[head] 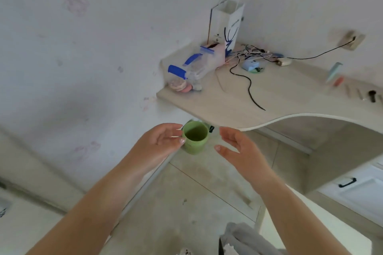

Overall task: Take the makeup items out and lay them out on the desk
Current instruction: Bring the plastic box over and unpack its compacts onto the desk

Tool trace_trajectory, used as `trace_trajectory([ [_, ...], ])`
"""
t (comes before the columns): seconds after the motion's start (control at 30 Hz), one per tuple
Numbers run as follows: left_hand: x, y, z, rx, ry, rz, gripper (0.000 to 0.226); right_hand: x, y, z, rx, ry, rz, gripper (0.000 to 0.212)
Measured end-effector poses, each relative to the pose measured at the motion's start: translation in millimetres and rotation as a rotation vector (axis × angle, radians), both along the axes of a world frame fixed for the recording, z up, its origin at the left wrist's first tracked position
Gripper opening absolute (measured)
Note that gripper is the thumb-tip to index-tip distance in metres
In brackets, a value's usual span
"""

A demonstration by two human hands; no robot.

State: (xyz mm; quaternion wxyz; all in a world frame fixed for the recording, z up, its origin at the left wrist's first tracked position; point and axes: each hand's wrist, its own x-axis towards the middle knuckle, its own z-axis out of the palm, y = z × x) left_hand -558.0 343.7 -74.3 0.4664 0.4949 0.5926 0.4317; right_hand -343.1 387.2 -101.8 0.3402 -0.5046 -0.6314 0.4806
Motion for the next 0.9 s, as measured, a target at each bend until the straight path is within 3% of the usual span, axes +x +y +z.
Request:
trace_trajectory([
  [0.33, -51, 158, -20, -0.081, -0.067, -0.017, 0.028, -28, 147, -7, 0.012, -0.044, -0.061, 0.040],
  [0.67, -87, 291, -55, -0.209, -0.422, 0.167, 0.037, -61, 295, -16, 0.026, -0.061, -0.144, 0.037],
  [0.9, -81, 345, -81, -0.360, -0.644, 0.358, 0.072, -59, 402, -32, 0.006, -0.168, -0.166, 0.043],
])
